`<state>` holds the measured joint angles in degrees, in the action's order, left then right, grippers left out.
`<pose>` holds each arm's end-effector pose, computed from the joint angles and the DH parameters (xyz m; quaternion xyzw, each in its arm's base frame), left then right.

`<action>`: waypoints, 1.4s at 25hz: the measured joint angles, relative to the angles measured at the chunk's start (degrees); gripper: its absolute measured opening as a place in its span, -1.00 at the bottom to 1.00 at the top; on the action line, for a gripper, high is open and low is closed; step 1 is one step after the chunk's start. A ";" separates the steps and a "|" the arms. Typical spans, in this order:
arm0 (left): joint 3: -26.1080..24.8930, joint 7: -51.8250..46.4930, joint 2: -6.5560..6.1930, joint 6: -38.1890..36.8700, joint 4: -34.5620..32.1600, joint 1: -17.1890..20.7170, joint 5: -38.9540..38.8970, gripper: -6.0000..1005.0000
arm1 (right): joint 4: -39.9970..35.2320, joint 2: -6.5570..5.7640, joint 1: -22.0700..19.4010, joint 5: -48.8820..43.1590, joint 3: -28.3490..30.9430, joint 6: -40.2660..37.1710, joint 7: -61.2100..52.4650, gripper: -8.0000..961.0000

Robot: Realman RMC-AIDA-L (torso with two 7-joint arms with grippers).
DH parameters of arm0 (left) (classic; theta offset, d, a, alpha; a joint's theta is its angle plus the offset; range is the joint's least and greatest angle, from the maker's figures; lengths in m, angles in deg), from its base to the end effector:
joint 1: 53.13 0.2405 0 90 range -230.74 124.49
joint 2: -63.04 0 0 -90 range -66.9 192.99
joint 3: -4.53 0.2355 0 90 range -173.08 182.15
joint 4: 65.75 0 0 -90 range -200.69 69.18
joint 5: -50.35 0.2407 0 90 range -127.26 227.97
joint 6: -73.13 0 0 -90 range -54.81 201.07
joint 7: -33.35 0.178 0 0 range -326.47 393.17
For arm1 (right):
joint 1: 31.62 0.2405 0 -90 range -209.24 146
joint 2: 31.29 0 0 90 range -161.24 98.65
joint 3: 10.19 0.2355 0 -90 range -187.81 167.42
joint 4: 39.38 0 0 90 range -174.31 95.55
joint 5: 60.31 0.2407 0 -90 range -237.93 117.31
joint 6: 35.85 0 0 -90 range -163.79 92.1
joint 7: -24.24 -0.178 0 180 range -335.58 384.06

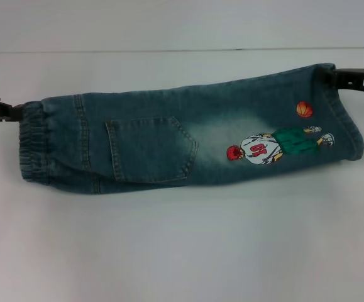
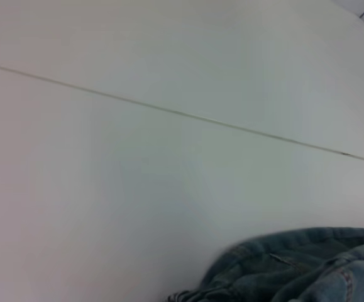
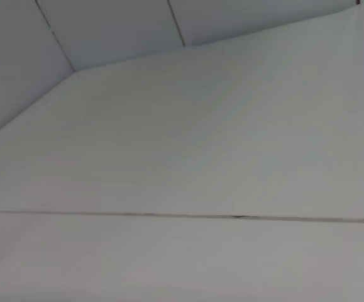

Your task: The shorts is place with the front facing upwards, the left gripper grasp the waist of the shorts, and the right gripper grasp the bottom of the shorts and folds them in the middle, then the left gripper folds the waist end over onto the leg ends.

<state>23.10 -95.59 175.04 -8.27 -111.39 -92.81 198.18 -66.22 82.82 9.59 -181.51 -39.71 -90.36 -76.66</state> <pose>-0.3182 0.4154 0.0911 -0.7684 -0.5737 -0.1245 0.2549 0.3009 0.4648 0.0195 -0.8070 0.4421 0.1937 0.3403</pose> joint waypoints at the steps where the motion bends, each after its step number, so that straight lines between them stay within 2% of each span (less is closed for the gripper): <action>1: 0.45 0.01 0.03 0.32 0.18 -0.08 0.00 -0.90 | 0.14 0.02 0.13 0.01 -0.34 0.25 -0.04 -0.85; 11: 4.23 0.51 1.16 3.68 1.35 -0.50 -0.04 -0.90 | 2.51 0.72 1.53 -0.04 -2.19 5.35 -0.15 -0.80; 18: 5.42 0.19 1.54 4.39 1.28 -0.70 -0.50 -0.85 | 2.54 0.92 1.77 -0.04 -3.75 5.79 -0.74 -0.77; 23: 5.48 0.18 1.68 4.87 1.14 -0.43 -0.39 -0.81 | 2.52 0.94 1.77 -0.11 -3.87 6.05 -1.03 -0.27; 26: 5.55 0.18 1.66 4.82 1.13 -0.30 -0.05 -0.40 | 2.50 0.94 1.63 -0.11 -3.95 6.07 -1.05 -0.13; 35: 6.75 0.02 1.22 4.00 1.04 -0.20 0.78 0.43 | 2.47 0.73 1.32 0.39 -3.63 5.09 -1.08 0.33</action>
<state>29.85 -95.57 176.26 -4.27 -110.34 -93.01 198.95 -63.75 83.55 10.91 -181.12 -43.35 -85.27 -77.74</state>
